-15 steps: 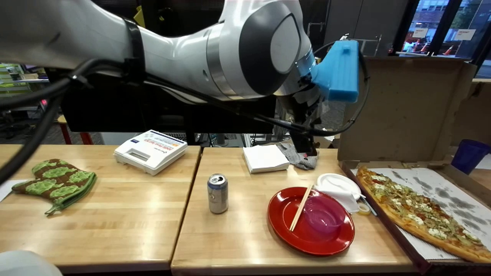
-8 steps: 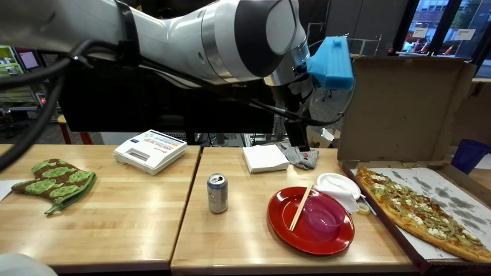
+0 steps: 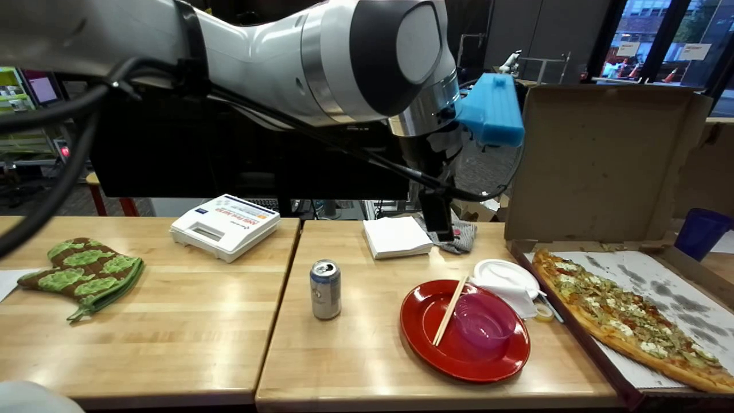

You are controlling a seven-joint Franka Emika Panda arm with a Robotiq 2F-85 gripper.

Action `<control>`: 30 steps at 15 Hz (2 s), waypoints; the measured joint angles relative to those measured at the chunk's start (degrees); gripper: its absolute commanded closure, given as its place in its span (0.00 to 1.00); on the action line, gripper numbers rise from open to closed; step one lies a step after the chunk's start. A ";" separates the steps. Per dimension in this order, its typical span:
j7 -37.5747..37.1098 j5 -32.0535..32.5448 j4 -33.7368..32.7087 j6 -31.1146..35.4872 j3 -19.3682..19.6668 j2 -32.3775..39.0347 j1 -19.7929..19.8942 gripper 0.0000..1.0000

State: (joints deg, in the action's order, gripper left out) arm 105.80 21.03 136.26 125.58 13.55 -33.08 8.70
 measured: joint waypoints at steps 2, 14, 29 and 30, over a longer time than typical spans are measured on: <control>1.85 -3.09 -0.06 -3.92 0.48 0.49 -1.39 0.00; -1.96 -21.83 -0.22 -3.77 1.17 14.11 -4.53 0.27; -8.19 -24.69 -5.38 -0.93 0.42 24.18 -2.96 1.00; -8.66 -24.69 -6.09 -0.93 0.46 24.88 -2.53 1.00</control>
State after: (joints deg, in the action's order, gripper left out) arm 97.14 -3.67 130.17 124.65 14.01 -8.21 6.17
